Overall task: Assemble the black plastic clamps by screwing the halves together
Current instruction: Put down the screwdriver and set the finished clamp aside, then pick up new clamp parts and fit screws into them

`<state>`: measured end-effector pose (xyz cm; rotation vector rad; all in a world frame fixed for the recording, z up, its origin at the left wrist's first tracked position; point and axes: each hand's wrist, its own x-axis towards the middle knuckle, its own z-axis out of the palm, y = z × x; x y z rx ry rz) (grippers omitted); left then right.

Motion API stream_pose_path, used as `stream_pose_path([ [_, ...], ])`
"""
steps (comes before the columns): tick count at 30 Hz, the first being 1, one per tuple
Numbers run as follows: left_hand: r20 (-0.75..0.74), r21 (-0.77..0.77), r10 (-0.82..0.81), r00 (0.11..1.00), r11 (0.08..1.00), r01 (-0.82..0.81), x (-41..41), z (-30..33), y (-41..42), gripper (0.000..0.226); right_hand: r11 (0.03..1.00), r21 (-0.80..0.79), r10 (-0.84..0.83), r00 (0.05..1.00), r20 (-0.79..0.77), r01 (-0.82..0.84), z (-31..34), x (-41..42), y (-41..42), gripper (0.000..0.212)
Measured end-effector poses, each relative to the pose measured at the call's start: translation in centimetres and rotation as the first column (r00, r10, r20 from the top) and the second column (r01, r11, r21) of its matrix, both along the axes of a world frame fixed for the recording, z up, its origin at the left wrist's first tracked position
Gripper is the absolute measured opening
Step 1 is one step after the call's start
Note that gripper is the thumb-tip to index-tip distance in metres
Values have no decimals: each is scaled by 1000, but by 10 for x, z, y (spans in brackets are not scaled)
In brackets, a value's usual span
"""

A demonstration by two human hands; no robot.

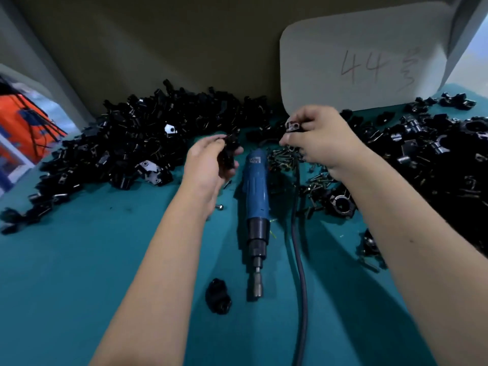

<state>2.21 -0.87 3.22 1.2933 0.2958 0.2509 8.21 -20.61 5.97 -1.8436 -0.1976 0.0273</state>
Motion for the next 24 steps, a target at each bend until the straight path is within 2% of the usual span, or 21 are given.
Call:
stream_pose_path([
  [2,23,-273,-135,991,952,136,-28,-3,3,18,981,189,74,992,-101,-54,-6,-28,7,15],
  [4,63,-401,-266,962,876,268,-53,-10,5,27,939,338,122,979,-160,-62,-10,-48,15,12],
  [6,75,-420,-321,944,848,322,-70,-17,4,39,900,430,180,962,-208,-75,-13,-60,22,14],
  [9,75,-413,-324,943,851,325,-80,-23,6,44,849,516,258,940,-221,-112,-15,-67,28,21],
  [14,68,-357,-384,921,852,382,-80,-24,12,42,858,496,249,953,-176,-133,-25,-69,28,32],
  [17,62,-286,-382,922,878,383,-79,-26,14,42,852,469,289,956,-51,-233,-31,-70,27,39],
  [20,54,-239,-312,949,918,316,-77,-28,13,41,888,363,272,959,83,-283,-35,-70,26,38],
  [24,50,-223,-242,969,943,247,-76,-26,9,36,948,184,221,952,210,-260,-41,-67,24,38],
])
